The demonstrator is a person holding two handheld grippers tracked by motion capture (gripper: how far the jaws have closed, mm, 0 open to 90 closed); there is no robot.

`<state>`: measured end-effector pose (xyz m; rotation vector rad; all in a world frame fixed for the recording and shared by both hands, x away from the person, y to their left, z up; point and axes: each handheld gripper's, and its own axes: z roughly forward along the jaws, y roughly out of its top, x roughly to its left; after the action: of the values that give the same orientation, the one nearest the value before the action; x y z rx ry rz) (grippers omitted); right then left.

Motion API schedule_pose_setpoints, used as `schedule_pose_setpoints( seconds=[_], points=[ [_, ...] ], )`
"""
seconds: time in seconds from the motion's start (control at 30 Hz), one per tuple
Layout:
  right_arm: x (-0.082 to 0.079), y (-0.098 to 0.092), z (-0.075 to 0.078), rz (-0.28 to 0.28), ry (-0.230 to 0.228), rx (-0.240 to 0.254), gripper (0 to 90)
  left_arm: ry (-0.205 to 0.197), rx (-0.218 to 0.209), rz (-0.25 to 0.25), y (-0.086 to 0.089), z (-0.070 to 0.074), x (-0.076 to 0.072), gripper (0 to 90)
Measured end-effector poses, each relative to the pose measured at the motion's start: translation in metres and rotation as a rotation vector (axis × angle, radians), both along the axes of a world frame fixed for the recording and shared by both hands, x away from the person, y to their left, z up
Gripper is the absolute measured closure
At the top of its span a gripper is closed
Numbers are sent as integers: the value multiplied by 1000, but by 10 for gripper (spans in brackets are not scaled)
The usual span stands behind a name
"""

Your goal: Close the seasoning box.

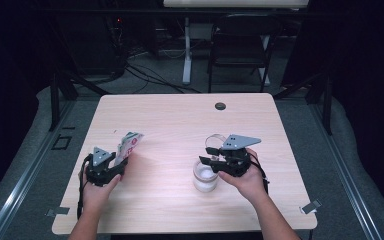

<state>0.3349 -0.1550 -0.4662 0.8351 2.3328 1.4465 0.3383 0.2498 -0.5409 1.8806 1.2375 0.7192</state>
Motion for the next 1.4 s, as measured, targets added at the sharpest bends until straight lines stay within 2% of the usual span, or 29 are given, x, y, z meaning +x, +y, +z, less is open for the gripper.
schedule_pose_setpoints(
  seconds=[0.03,0.1,0.33,0.67,0.7,0.77,0.9,1.17,1.37,1.4],
  points=[
    [0,0,0,-5,-1,-2,564,-8,10,-5,0,0,0,416],
    [0,0,0,-6,-2,-2,558,-6,-13,-20,-2,0,0,415],
    [0,1,-1,-3,-2,-4,533,-9,-42,-62,-8,0,-1,383],
    [0,2,-2,-1,5,6,533,-24,-51,-107,-21,2,-5,381],
    [0,2,-1,6,20,9,540,-19,-63,-120,-22,3,-5,381],
    [0,2,-1,8,21,6,541,-21,-66,-123,-24,3,-6,381],
    [-2,4,0,3,0,-18,540,-20,-67,-145,-30,4,-7,381],
    [-1,1,2,-5,5,-20,546,-30,-61,-186,-42,8,-12,381],
    [-2,-1,4,-8,3,-21,592,-30,-83,-227,-53,10,-15,381],
    [-3,-3,6,-10,-3,-18,605,-28,-76,-235,-54,11,-15,381]
  ],
)
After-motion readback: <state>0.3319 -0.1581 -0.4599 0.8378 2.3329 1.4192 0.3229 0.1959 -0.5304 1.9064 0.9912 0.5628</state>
